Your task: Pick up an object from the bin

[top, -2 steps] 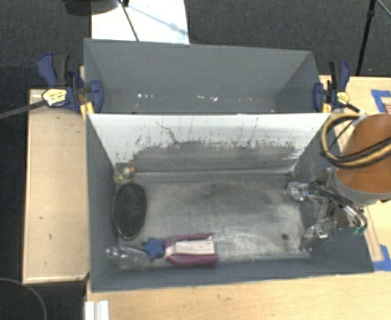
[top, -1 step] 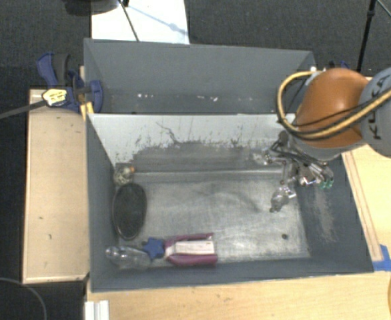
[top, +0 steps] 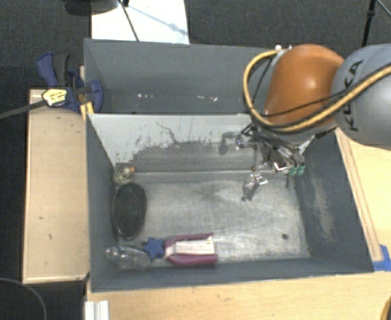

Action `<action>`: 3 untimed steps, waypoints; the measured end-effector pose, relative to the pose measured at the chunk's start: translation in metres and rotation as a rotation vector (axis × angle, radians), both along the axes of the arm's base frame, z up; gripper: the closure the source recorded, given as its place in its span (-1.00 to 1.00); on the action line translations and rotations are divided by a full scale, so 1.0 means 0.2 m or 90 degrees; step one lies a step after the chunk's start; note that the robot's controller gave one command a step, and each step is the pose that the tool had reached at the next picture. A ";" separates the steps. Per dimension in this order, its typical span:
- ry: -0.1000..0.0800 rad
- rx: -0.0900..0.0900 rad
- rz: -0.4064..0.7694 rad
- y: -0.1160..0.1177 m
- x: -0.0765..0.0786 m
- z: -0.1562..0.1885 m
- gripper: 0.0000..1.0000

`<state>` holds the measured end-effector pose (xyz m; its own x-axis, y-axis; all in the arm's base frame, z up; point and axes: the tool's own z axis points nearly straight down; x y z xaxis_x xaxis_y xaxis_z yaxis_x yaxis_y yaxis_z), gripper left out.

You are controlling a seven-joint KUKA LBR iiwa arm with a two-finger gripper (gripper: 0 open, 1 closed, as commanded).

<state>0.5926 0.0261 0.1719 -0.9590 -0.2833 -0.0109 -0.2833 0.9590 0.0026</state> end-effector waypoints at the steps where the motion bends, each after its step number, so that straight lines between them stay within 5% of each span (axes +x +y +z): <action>1: 0.012 -0.003 0.004 -0.13 -0.44 -0.26 -1.00; 2: 0.000 -0.004 -0.020 -0.25 -0.54 0.16 -1.00; 3: 0.004 -0.002 0.024 -0.01 -0.27 -0.19 -1.00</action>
Offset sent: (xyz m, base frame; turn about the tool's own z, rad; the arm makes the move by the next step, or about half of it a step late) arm -0.0845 -0.0247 -0.0487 -0.0106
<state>0.5391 0.0237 0.1337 -0.9476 -0.3193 -0.0034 -0.3193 0.9476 0.0022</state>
